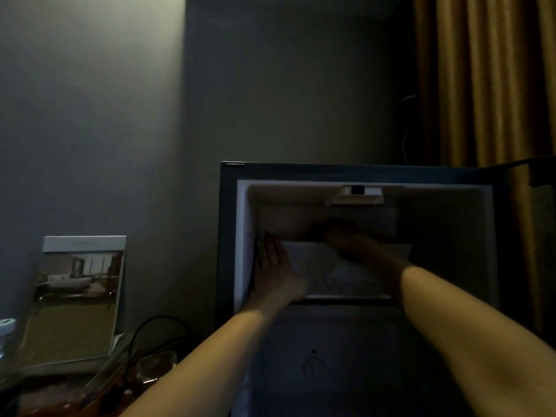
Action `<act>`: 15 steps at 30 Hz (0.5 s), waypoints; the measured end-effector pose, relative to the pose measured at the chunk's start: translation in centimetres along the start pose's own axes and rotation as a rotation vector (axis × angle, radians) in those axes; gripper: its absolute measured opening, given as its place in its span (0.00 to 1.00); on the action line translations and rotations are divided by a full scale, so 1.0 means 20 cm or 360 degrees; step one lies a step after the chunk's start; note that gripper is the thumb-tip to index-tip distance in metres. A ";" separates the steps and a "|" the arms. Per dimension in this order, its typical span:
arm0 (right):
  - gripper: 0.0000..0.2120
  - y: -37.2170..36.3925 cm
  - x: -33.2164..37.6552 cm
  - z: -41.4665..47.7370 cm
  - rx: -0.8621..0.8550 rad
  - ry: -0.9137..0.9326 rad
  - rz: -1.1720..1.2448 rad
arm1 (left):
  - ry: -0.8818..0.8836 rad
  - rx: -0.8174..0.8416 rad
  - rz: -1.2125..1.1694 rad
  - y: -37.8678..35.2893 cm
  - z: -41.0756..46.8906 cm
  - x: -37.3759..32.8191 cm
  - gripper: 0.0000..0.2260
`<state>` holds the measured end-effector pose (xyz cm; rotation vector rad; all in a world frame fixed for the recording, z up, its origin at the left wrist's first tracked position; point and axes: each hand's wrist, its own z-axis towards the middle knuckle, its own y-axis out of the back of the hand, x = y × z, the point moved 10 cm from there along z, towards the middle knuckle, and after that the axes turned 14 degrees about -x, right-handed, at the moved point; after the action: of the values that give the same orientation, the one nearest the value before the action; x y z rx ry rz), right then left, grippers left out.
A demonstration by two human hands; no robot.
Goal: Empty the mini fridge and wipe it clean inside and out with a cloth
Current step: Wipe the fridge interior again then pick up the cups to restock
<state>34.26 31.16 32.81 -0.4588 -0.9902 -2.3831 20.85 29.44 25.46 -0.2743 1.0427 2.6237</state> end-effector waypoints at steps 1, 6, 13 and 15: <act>0.18 -0.08 0.09 0.01 0.0024 0.0113 0.0078 | 0.0040 -0.0068 -0.0005 0.00 0.01 0.00 0.38; 0.14 -0.32 0.38 0.01 0.0124 0.0473 0.0390 | 0.0137 -0.0048 -0.0061 0.01 0.03 0.03 0.38; 0.15 -0.02 0.00 0.05 -0.0641 0.0372 -0.0046 | 0.0080 -0.0004 0.0012 0.00 0.01 0.03 0.42; 0.15 -0.08 0.11 -0.01 -0.0418 0.0582 -0.0043 | 0.0100 -0.0012 -0.0019 0.01 0.00 0.02 0.41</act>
<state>31.48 31.17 32.85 -0.0913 -0.5272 -2.5107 20.38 29.45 25.50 -0.3655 1.0481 2.6242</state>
